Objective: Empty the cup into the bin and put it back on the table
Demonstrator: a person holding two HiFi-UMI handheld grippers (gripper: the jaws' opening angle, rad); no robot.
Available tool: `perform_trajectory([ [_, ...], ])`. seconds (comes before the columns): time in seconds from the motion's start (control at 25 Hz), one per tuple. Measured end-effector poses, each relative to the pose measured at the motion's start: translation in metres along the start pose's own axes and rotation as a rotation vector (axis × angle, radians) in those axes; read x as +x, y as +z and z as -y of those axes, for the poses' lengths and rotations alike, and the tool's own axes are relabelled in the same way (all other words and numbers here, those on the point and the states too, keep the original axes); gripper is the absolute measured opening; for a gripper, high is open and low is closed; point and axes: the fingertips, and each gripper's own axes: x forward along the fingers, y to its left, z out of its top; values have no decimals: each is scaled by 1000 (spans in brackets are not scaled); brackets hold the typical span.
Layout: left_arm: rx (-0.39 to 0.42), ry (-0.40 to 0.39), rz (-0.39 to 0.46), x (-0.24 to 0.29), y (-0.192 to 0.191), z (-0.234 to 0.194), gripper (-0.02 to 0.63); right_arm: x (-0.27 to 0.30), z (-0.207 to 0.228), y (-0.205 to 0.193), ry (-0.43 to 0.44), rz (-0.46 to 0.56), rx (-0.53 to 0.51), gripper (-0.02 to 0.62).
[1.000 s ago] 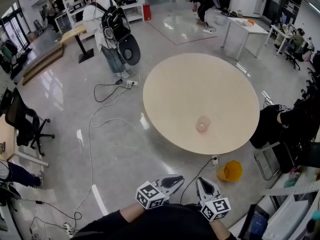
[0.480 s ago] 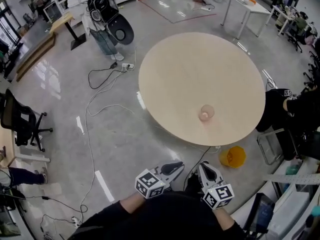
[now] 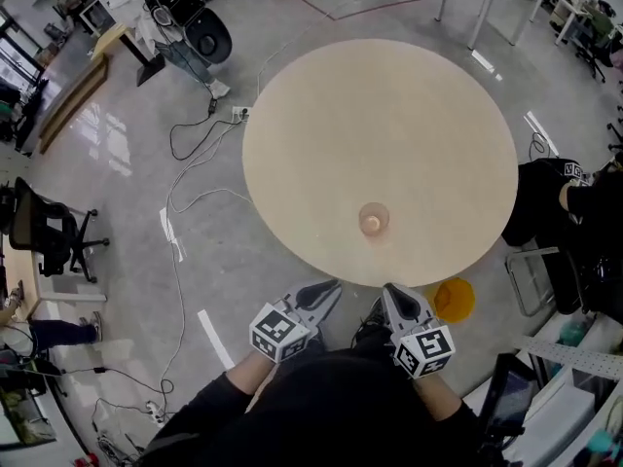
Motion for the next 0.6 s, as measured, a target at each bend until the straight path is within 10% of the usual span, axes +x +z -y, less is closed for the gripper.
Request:
perform_trajectory([
  [0.6, 166, 142, -210, 88, -19, -45, 177, 55, 99, -13, 178, -175, -189, 114],
])
